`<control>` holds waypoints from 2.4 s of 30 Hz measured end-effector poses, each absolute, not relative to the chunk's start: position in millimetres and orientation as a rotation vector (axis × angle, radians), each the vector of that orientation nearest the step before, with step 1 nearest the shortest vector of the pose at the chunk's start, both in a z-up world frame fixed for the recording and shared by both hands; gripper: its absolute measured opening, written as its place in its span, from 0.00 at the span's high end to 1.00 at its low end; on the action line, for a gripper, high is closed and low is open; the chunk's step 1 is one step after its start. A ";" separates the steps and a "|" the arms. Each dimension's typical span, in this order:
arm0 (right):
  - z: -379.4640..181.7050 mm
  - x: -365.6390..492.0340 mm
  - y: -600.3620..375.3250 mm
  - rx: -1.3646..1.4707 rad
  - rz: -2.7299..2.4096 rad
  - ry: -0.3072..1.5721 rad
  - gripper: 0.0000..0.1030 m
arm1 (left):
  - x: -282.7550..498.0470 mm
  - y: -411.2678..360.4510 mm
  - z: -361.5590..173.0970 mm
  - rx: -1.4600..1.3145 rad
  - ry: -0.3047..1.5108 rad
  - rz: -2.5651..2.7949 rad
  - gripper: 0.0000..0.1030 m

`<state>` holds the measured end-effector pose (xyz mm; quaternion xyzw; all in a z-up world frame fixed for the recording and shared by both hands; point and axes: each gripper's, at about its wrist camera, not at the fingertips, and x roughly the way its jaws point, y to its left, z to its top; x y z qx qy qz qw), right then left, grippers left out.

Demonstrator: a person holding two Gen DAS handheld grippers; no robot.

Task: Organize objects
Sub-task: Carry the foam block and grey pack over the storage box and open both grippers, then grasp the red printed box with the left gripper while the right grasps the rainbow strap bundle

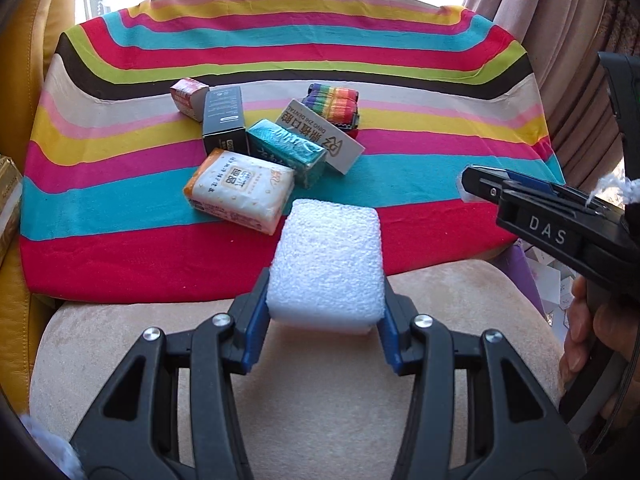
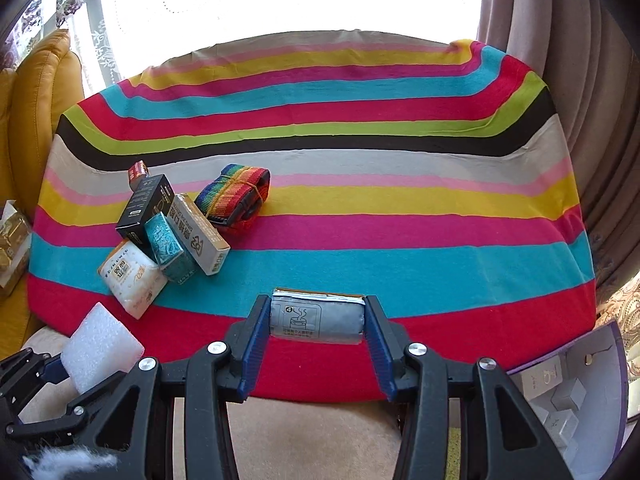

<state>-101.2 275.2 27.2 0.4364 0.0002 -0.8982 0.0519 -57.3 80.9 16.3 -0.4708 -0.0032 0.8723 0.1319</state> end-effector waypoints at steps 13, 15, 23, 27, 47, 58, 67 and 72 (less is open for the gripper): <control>29.0 -53.9 341.1 1.371 -2.799 -0.106 0.54 | -37.7 139.1 21.9 -1.307 0.100 2.460 0.50; 29.6 -46.6 351.7 1.379 -2.810 -0.112 0.54 | -33.8 149.8 23.3 -1.293 0.116 2.444 0.50; 28.5 -16.3 408.5 1.442 -2.881 -0.157 0.54 | -21.0 199.0 25.6 -1.248 0.170 2.347 0.50; 25.8 -2.5 439.5 1.483 -2.919 -0.197 0.54 | -12.6 227.4 25.9 -1.229 0.188 2.275 0.50; 16.4 28.7 519.6 1.570 -3.075 -0.349 0.27 | -0.6 284.4 29.0 -1.206 0.174 2.091 0.25; 39.6 15.6 465.3 1.397 -3.155 -0.134 0.10 | -18.8 223.3 37.7 -1.227 0.123 2.270 0.20; 44.7 -4.3 397.6 1.299 -3.011 -0.022 0.05 | -40.6 135.4 37.4 -1.267 -0.055 2.441 0.19; 44.3 -13.4 368.3 1.281 -2.871 -0.120 0.05 | -46.4 97.0 35.9 -1.291 -0.079 2.487 0.18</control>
